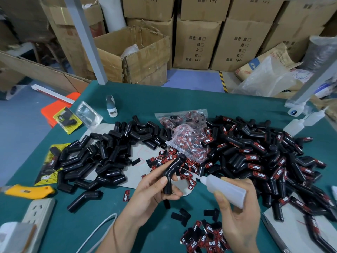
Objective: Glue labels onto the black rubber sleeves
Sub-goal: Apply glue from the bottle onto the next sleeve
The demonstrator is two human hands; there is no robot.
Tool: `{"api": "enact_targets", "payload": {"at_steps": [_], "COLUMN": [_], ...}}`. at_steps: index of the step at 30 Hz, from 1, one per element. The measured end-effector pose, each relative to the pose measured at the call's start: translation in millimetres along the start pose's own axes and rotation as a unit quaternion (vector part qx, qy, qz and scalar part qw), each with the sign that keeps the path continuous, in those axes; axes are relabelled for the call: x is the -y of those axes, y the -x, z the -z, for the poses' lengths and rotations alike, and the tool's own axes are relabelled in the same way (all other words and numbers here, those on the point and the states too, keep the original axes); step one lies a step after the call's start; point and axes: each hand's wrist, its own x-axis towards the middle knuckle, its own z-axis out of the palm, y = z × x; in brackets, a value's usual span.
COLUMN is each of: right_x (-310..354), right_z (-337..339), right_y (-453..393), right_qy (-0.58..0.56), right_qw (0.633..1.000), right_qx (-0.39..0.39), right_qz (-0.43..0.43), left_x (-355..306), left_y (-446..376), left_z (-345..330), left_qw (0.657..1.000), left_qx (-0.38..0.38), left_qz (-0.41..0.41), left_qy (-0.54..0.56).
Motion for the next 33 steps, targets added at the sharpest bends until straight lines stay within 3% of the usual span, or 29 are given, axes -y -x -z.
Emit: {"api": "enact_targets", "payload": {"at_steps": [17, 33], "right_x": [4.0, -3.0], "right_z": [-0.6, -0.6], "right_y": [-1.7, 2.1], "right_qy": [-0.006, 0.002], "right_qw": [1.0, 0.999], "right_qx": [-0.021, 0.035], "right_qz": [-0.009, 0.013], "left_x": [-1.4, -0.5], "left_y": [1.3, 0.5], "left_z": [-1.9, 1.6], "left_qw": [1.0, 1.0], "left_qx": [0.002, 0.002], "left_qz": [-0.001, -0.007], "left_qy": [-0.012, 0.001]}}
